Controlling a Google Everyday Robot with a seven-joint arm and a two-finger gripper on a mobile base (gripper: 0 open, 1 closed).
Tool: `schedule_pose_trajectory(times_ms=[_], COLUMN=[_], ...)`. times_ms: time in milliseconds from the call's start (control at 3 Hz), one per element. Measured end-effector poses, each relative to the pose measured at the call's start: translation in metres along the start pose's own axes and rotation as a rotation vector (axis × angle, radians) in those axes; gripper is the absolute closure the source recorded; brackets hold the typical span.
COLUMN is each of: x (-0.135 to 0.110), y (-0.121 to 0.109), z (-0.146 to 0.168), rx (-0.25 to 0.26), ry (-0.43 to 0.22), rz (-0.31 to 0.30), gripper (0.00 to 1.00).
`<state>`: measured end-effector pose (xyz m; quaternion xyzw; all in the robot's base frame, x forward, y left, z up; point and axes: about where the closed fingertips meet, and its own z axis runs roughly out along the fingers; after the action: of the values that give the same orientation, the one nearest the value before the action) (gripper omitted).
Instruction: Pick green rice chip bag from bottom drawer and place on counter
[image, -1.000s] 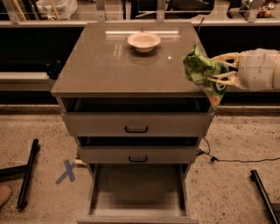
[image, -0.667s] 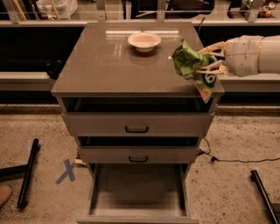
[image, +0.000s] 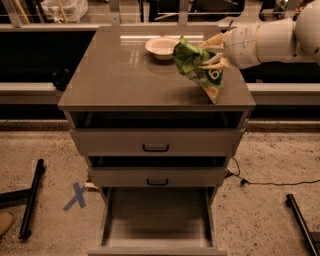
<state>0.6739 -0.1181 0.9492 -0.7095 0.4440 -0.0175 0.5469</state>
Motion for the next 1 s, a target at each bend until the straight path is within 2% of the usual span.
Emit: schedule_pose_trajectory(times_ms=[333,667,1000], x=[0.008,0.015,0.021], y=[-0.009,-0.012,-0.011], z=[0.029,0.051,0.065], rx=[-0.02,-0.05,-0.078], ry=[0.004,0.012,0.022], rz=[0.029,0.06,0.083], gripper=[1.0,0.82,0.59])
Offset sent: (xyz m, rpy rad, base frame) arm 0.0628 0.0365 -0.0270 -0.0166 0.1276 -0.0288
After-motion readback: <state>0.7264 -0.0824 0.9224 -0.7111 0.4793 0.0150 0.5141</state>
